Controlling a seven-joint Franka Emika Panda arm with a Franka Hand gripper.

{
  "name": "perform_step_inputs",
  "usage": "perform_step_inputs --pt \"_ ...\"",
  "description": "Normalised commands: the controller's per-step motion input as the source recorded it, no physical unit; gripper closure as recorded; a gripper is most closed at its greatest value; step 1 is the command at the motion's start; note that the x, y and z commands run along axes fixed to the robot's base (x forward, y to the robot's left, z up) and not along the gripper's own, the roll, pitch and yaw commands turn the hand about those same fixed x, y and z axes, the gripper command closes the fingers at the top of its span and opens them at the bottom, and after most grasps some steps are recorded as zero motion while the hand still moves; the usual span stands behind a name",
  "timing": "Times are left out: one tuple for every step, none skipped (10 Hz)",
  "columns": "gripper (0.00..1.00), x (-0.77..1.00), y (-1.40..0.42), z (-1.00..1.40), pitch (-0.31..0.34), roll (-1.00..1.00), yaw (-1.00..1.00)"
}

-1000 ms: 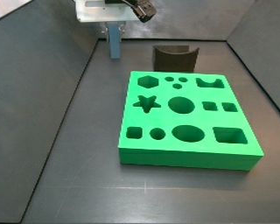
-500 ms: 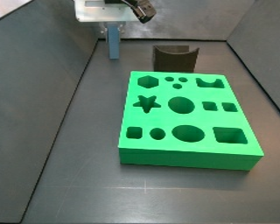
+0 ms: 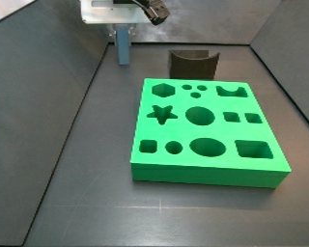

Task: Pick up the rectangle object. Move up. Move to above the board. Insert the rectangle object.
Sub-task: Move up, then move to above the board.

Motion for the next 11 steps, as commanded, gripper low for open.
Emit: perform_step_inputs --pt "1.00 0.02 -0.01 0.83 0.003 0.00 0.00" --pt "1.00 0.00 -0.01 0.75 0.037 0.01 -0.01" --pt "1.00 0.00 0.00 0.64 0.066 0.02 -0.02" --pt "1.00 -0.01 0.01 0.47 0.076 0.05 -0.02" --pt "1.00 -0.01 0.01 0.33 0.075 0.07 -0.02" --pt "1.00 -0.35 0.06 1.00 -0.202 -0.45 0.04" --pt "1.00 -0.35 0.06 1.00 -0.206 -0.44 0.04" --pt "1.00 -0.35 0.06 1.00 -0.217 -0.40 0.02" --pt "1.00 -0.33 0.06 1.00 -0.159 -0.34 0.00" --pt "1.00 -0.31 0.05 1.00 -0.090 -0.27 -0.01" --pt "1.00 -0.30 0.05 1.00 -0.036 -0.22 -0.01"
